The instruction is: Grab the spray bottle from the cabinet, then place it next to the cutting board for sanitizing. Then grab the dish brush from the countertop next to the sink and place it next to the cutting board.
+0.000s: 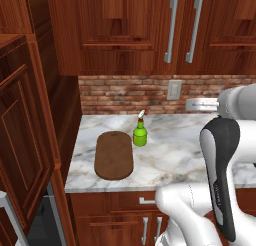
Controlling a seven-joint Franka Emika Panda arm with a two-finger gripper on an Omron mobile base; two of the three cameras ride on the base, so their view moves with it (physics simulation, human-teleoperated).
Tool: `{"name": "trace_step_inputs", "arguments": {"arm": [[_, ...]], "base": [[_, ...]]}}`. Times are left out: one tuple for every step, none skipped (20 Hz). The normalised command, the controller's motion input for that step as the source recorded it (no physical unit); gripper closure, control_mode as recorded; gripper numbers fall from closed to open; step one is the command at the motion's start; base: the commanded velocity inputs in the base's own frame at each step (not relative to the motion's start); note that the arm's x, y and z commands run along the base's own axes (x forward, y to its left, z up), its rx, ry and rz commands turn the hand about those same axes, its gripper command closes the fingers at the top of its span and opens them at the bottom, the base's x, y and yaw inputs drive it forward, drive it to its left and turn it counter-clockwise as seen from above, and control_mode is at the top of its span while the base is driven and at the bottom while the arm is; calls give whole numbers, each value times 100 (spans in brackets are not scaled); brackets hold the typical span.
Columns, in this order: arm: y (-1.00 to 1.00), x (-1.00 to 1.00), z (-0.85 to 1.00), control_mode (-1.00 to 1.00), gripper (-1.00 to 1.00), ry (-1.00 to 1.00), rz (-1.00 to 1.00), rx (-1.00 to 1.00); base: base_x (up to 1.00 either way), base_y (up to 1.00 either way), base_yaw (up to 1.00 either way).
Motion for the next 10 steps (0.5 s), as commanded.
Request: {"name": "trace_step_inputs", "arguments": {"arm": [[5,-9,0,-100,-100,0,-5,0],[11,-6,0,-100,-100,0,-7,0],[10,-6,0,-100,-100,0,-6,0],[0,-16,2,-100,-100,0,-4,0],[0,-21,2,-100,-100,-1,-1,0],[2,-23,4,-100,-100,-3,0,0],[24,-18,0,-100,-100,-1,0,0],[31,-9,0,-100,-100,0,0,0],[24,-6,0,-100,-100,0,0,0],[11,-16,0,-100,-100,0,0,0]], "base": [[0,0,0],[0,0,0],[0,0,0],[0,0,0],[0,0,0],[0,0,0],[0,0,0],[0,0,0],[0,0,0],[0,0,0]]}}
